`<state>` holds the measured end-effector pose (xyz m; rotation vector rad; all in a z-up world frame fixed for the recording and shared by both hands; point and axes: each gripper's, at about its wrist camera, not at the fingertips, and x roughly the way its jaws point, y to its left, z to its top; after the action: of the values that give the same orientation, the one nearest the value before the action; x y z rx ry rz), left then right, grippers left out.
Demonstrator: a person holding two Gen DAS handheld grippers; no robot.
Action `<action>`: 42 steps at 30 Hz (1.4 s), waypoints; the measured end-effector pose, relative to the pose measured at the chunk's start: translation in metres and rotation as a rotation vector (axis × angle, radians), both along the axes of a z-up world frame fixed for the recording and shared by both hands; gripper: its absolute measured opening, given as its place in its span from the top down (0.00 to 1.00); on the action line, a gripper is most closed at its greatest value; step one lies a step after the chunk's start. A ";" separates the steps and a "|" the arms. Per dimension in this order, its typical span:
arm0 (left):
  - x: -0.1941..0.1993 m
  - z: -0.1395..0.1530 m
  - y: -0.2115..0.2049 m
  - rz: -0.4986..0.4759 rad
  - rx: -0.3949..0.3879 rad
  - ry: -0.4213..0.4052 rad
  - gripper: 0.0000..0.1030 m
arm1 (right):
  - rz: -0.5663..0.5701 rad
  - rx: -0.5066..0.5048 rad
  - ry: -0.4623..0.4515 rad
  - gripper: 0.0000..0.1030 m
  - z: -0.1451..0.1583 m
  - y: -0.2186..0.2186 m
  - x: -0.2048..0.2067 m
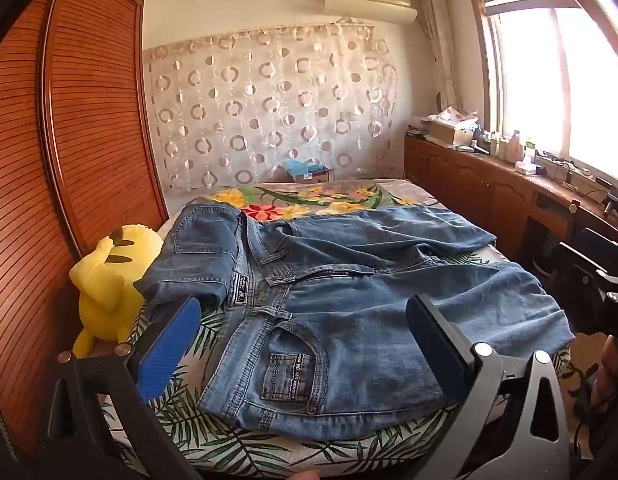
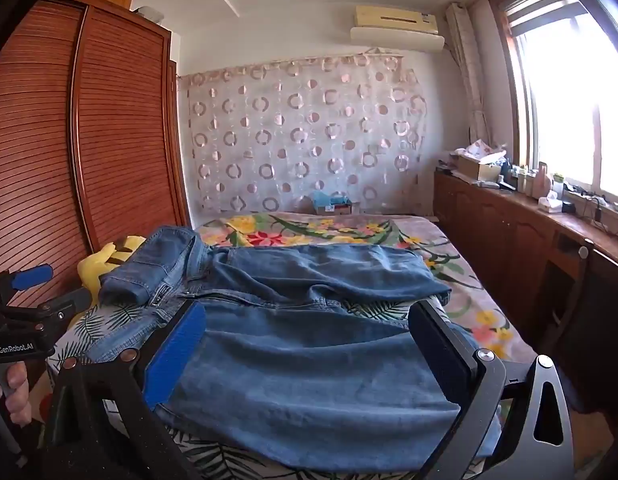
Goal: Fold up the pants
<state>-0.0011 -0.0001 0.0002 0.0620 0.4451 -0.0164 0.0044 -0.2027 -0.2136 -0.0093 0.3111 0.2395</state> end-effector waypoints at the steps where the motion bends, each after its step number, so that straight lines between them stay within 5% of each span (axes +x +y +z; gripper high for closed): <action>1: -0.001 0.000 0.000 -0.001 -0.004 0.000 0.00 | 0.000 -0.006 0.005 0.02 0.000 0.001 0.000; 42: 0.000 0.004 0.006 0.016 -0.014 0.005 0.00 | -0.007 -0.022 0.019 0.02 0.000 0.004 -0.001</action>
<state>-0.0009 0.0059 0.0043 0.0450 0.4501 -0.0036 0.0035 -0.1991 -0.2134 -0.0280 0.3329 0.2298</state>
